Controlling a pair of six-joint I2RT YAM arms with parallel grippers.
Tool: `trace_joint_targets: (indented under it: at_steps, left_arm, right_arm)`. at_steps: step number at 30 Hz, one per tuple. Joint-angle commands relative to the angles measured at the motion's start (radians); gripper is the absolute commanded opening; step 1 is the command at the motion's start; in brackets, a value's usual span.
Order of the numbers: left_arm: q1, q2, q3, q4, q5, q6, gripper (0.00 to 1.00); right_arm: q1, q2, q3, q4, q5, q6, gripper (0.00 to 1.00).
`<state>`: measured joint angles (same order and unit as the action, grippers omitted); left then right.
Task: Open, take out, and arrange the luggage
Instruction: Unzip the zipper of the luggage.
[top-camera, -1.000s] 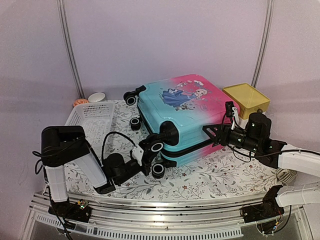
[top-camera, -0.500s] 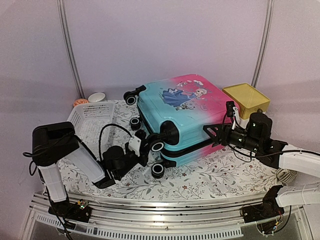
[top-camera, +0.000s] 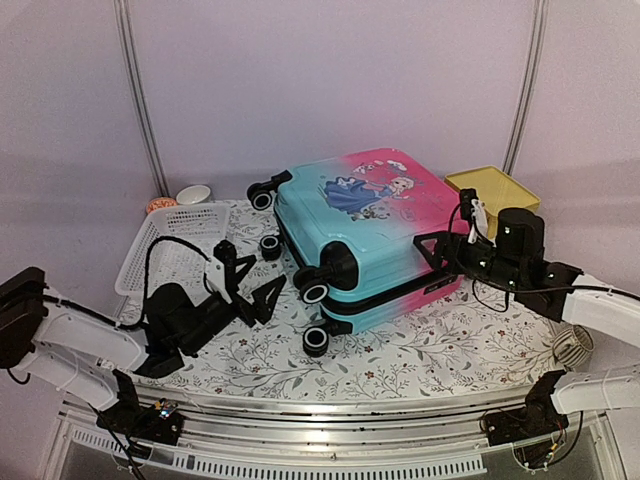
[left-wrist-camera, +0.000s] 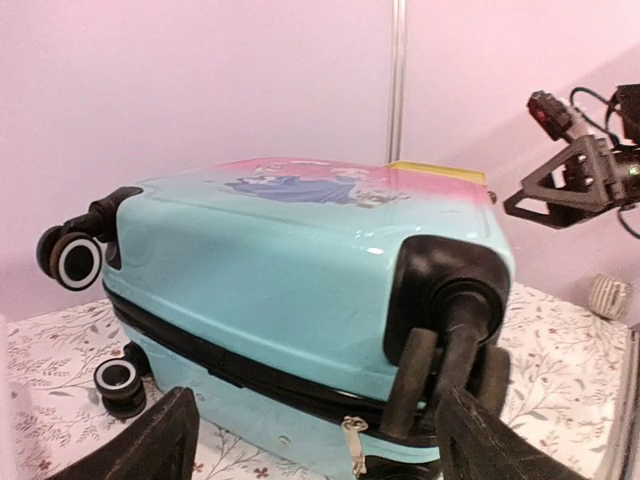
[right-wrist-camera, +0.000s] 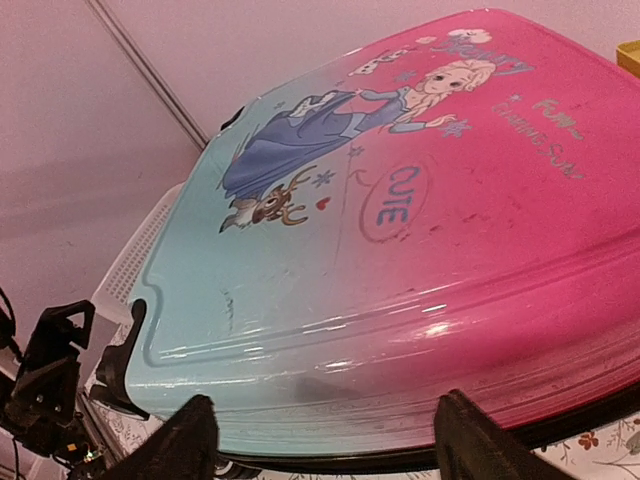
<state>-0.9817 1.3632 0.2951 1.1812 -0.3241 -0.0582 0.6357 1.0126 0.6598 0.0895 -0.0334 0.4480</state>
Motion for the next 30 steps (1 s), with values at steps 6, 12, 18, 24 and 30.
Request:
trace_joint_targets:
  at_steps: [6,12,18,24,30]
  left_arm:
    - [0.076,-0.261,0.121,-0.544,0.424,-0.055,0.93]
    - [0.161,-0.199,0.300,-0.806,0.622,-0.065,0.98]
    - [0.211,-0.107,0.414,-0.903,0.770,-0.052,0.98]
    - [0.215,0.011,0.520,-0.951,0.868,-0.012,0.97]
    - [0.215,0.113,0.599,-0.986,0.937,0.001,0.93]
  right_arm:
    - [-0.161,0.048,0.188,-0.250,0.050,0.114,0.99]
    - [-0.309,0.075,0.227,-0.323,-0.070,0.245,0.99]
    - [-0.349,0.137,0.260,-0.336,-0.096,0.315,0.99]
    - [-0.349,0.205,0.300,-0.320,-0.062,0.356,0.99]
    - [-0.349,0.246,0.320,-0.320,-0.046,0.354,0.99]
